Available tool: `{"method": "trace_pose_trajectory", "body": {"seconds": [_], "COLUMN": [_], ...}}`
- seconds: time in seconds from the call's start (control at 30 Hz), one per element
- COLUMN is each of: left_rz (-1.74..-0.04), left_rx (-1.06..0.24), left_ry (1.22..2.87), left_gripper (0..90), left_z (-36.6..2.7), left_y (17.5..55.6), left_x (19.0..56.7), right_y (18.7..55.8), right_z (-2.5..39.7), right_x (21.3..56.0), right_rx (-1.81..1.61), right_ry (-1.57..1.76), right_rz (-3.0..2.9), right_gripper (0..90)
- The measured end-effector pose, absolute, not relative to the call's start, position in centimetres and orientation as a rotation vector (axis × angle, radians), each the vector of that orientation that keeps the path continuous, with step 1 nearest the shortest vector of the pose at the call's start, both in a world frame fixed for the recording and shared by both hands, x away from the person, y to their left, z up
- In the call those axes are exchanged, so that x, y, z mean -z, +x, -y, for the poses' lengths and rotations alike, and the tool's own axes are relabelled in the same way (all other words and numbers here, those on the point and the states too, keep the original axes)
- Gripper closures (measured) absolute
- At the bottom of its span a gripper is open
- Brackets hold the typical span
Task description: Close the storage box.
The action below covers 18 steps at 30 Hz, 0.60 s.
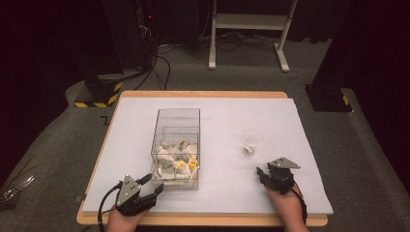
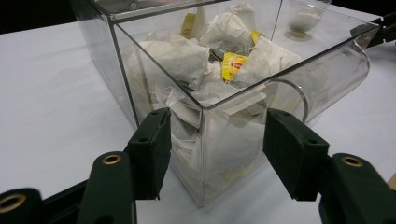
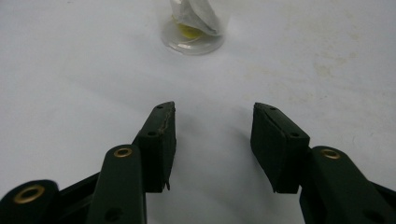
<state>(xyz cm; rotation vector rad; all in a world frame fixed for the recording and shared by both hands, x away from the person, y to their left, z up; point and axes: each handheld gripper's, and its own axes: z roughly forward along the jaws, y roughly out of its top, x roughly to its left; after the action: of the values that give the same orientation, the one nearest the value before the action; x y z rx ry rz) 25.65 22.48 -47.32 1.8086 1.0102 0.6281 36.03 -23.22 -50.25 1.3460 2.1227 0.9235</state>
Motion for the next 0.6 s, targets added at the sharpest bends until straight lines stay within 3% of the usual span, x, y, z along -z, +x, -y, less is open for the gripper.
{"method": "trace_pose_trajectory", "body": {"seconds": [0.6], "left_rz": [-1.015], "left_rx": [-0.645], "left_ry": [1.806], "left_gripper": [42.8], "left_z": [-22.53], "left_y": [25.66], "left_x": [47.53], "right_y": [36.10], "right_z": [23.21], "right_x": [50.26], "right_rx": [-0.919], "right_ry": [1.348], "right_rz": [-2.124], "right_gripper": [49.6]}}
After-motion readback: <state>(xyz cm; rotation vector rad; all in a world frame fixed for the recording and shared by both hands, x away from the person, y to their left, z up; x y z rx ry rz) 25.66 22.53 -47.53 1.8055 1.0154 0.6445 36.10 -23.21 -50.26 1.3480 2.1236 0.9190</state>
